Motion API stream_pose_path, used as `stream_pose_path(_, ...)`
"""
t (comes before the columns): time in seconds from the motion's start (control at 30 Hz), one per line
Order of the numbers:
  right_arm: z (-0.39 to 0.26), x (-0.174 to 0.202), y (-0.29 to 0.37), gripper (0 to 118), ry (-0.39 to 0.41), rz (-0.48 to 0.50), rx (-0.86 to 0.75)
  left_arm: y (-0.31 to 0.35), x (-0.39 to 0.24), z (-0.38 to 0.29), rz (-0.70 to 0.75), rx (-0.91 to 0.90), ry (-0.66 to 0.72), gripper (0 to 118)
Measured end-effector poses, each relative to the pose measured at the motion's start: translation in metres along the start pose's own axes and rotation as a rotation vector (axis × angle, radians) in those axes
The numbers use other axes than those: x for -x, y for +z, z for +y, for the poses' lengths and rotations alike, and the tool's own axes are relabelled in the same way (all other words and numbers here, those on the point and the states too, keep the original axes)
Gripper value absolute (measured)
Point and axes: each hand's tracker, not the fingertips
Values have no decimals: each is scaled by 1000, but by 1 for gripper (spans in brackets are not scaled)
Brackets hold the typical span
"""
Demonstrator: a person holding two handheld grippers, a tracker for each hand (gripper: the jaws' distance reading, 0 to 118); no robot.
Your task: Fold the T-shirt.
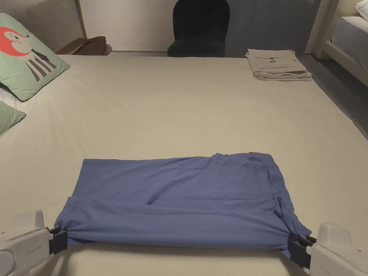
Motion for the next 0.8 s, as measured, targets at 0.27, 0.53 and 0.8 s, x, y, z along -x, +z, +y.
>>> stream_pose_path(0.27, -36, -4, -19, 5, -40, -43, 55, -20, -2, -36, 53, 75, -38, 9)
stream_pose_path(0.53, 17, 28, 16, 103, 4, -55, -89, 8, -28, -4, 18, 15, -26, 109)
stream_pose_path(0.8, 91, 95, 50, 103, 141, -57, -454, 62, -94, 57, -53, -399, -64, 109)
